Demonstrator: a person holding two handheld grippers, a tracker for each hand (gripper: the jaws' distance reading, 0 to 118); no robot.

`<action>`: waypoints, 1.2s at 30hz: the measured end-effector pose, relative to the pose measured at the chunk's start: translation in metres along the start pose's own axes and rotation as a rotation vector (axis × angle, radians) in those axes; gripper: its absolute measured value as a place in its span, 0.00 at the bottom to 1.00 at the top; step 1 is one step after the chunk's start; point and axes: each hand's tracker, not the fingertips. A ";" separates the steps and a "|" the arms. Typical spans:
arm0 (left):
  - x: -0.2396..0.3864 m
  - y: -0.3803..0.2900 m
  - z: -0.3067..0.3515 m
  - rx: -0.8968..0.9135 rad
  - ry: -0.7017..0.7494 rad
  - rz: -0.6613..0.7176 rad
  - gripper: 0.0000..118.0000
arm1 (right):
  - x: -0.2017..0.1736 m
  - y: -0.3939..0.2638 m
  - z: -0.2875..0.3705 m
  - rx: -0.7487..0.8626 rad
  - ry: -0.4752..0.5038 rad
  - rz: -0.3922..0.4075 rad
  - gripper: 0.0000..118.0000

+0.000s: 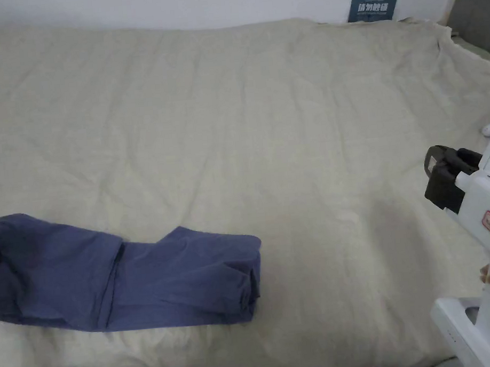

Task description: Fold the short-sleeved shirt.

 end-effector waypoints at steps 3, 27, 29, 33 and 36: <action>0.026 -0.007 0.017 0.033 -0.025 -0.082 0.03 | -0.001 -0.001 -0.001 0.001 0.012 -0.007 0.00; 0.282 -0.120 -0.049 -0.105 -0.243 -0.603 0.15 | 0.043 -0.009 0.037 0.029 -0.089 -0.082 0.00; 0.286 -0.123 -0.055 -0.134 -0.309 -0.560 0.40 | 0.044 -0.010 0.037 0.025 -0.096 -0.083 0.00; 0.282 -0.110 -0.047 -0.184 -0.529 -0.374 0.81 | 0.040 -0.010 0.039 0.013 -0.099 -0.081 0.00; 0.267 -0.087 -0.031 -0.109 -0.633 -0.293 0.81 | 0.038 -0.009 0.037 0.009 -0.099 -0.071 0.00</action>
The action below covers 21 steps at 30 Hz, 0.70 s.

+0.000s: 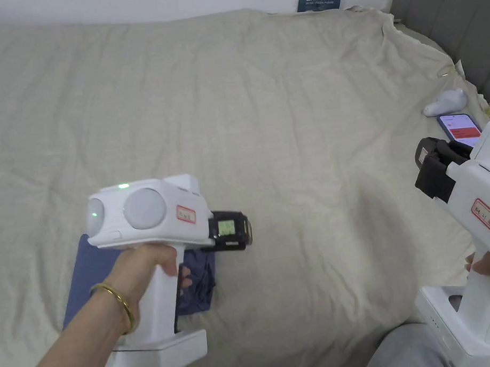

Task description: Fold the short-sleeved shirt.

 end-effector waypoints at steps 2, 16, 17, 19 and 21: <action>-0.001 0.012 0.026 0.083 0.022 -0.003 0.81 | -0.003 0.002 0.000 0.003 0.005 -0.001 0.00; -0.032 -0.045 0.038 0.349 0.327 -0.139 0.00 | -0.035 0.008 -0.001 0.011 0.058 0.032 0.00; -0.031 -0.052 0.025 0.330 0.334 -0.171 0.00 | -0.036 0.008 -0.001 0.007 0.060 0.036 0.00; -0.024 -0.065 0.009 0.290 0.319 -0.209 0.00 | -0.036 0.007 -0.001 0.004 0.062 0.039 0.00; -0.016 -0.078 -0.008 0.230 0.312 -0.247 0.00 | -0.034 0.007 0.001 0.004 0.059 0.040 0.00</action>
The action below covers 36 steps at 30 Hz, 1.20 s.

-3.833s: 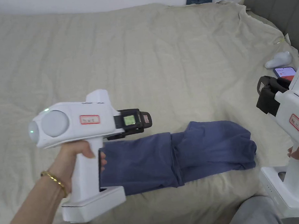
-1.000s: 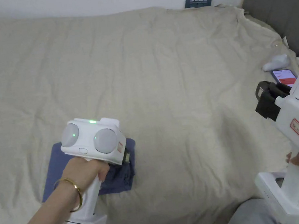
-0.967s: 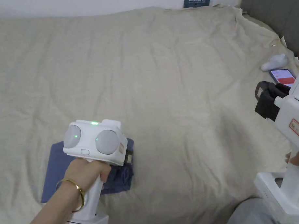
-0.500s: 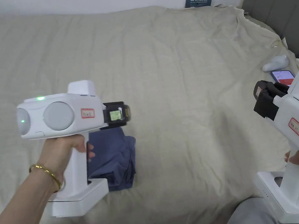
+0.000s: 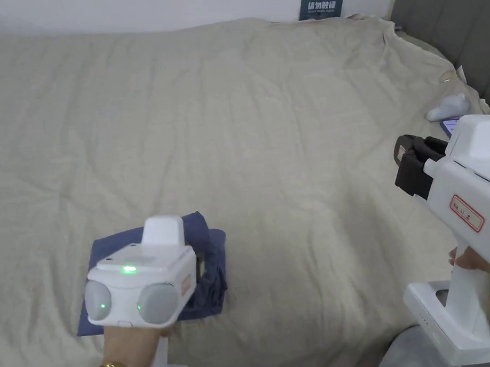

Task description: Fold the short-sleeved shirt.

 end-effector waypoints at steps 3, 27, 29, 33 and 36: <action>0.021 -0.014 -0.010 -0.032 -0.025 -0.024 0.00 | 0.006 -0.001 0.001 0.001 -0.010 -0.002 0.00; -0.019 0.093 0.071 0.322 -0.202 0.226 0.00 | -0.027 0.010 0.001 0.020 0.055 -0.007 0.00; -0.035 0.094 0.086 0.399 -0.079 0.185 0.00 | -0.039 0.011 -0.003 0.024 0.077 -0.002 0.00; -0.066 0.083 0.109 0.465 0.149 0.105 0.00 | -0.070 0.013 -0.009 0.036 0.139 0.010 0.00; -0.092 0.070 0.119 0.452 0.214 0.119 0.00 | -0.104 0.013 -0.014 0.044 0.171 0.021 0.00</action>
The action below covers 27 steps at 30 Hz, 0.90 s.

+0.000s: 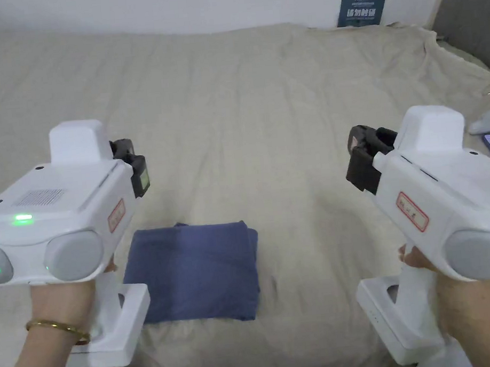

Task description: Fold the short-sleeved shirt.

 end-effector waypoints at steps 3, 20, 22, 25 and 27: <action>-0.022 -0.007 0.007 -0.018 0.033 0.031 0.00 | -0.036 -0.007 -0.015 -0.004 0.044 -0.009 0.00; -0.060 -0.045 0.008 -0.120 0.060 0.049 0.00 | -0.149 -0.183 -0.110 -0.445 0.097 0.139 0.00; -0.060 -0.047 0.004 -0.128 0.051 0.057 0.00 | -0.144 -0.194 -0.115 -0.471 0.102 0.112 0.00; -0.062 -0.050 -0.003 -0.146 0.035 0.051 0.00 | -0.144 -0.195 -0.116 -0.463 0.107 0.100 0.00; -0.065 -0.048 -0.010 -0.172 0.008 0.059 0.07 | -0.146 -0.193 -0.116 -0.465 0.107 0.130 0.00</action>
